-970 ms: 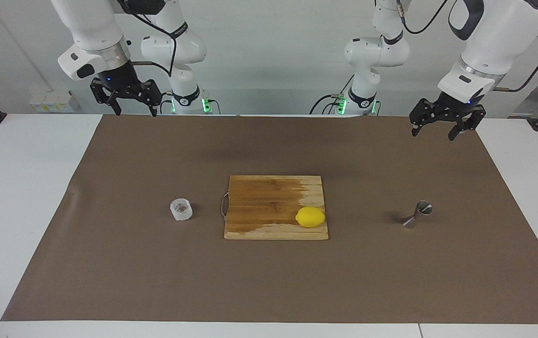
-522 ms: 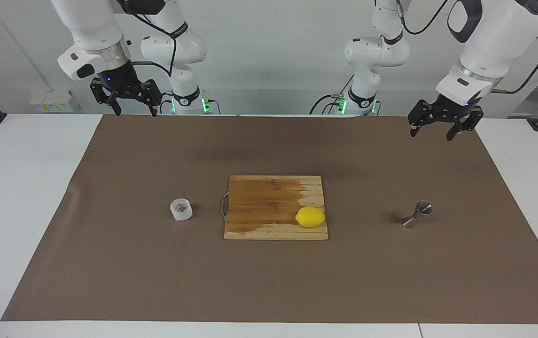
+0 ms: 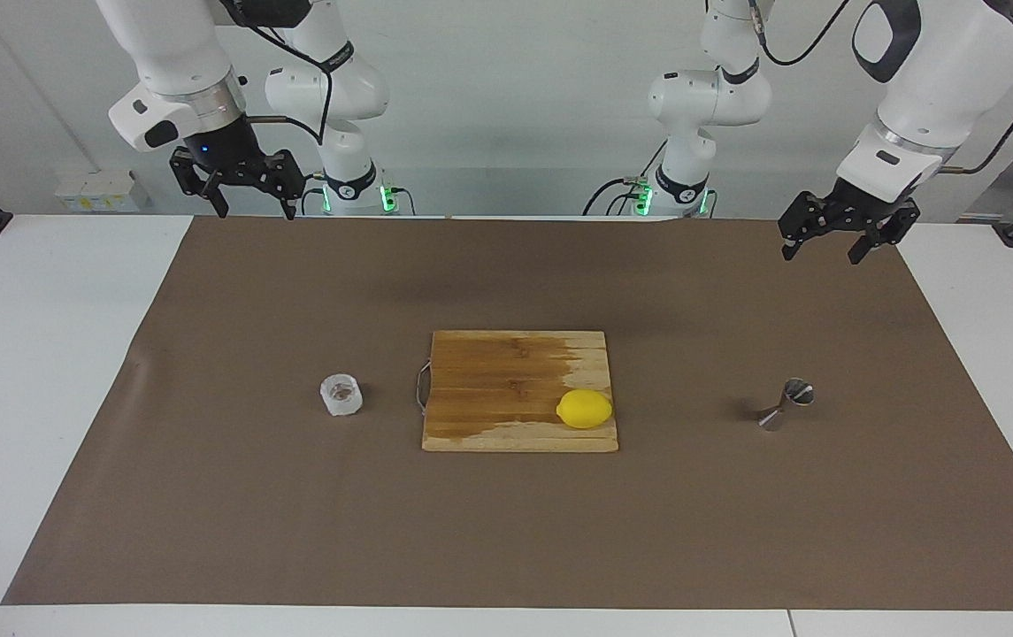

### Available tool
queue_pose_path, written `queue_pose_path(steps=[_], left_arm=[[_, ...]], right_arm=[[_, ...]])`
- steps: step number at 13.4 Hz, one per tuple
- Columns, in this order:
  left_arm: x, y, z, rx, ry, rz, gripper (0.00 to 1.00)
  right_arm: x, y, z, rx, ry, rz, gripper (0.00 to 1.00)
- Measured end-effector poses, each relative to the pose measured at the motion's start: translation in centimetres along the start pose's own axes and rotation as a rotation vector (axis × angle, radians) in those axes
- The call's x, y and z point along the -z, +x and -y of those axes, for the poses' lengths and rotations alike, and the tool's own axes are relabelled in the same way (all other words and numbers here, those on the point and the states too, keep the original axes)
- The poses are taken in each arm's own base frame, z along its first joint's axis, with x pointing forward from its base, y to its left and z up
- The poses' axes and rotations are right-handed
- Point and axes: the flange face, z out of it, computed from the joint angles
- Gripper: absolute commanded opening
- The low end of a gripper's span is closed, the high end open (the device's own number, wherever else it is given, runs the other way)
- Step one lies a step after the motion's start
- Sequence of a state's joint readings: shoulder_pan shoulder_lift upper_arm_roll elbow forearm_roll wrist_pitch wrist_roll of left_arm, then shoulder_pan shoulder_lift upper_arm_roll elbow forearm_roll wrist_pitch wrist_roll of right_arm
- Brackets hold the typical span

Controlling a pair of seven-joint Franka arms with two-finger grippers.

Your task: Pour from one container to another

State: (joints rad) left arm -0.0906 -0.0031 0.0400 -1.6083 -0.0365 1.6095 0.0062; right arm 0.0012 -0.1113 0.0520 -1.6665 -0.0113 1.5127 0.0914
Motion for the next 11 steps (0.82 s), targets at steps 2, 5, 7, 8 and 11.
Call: queue_pose_path(steps=[2,5,7,8,11], left_arm=[[-0.7,0.3,2.1,0.09,-0.05,-0.002,1.0],[-3.2,1.8,4.5,0.244,-0.114,0.007,1.0],[-5.8,3.4,6.1,0.36,-0.158,0.025,1.0],[-7.0,4.2,7.3,0.434,-0.19,0.033,1.0],[-8.9,6.1,11.0,0.674,-0.303,0.032,1.0]], right_arm=[[0.0,0.0,0.0,0.0,0.0,0.0,1.0],[0.0,0.0,0.0,0.0,0.0,0.0,1.0],[0.0,0.0,0.0,0.0,0.0,0.0,1.0],[0.0,0.0,0.0,0.0,0.0,0.0,1.0],[0.0,0.0,0.0,0.0,0.0,0.0,1.0]])
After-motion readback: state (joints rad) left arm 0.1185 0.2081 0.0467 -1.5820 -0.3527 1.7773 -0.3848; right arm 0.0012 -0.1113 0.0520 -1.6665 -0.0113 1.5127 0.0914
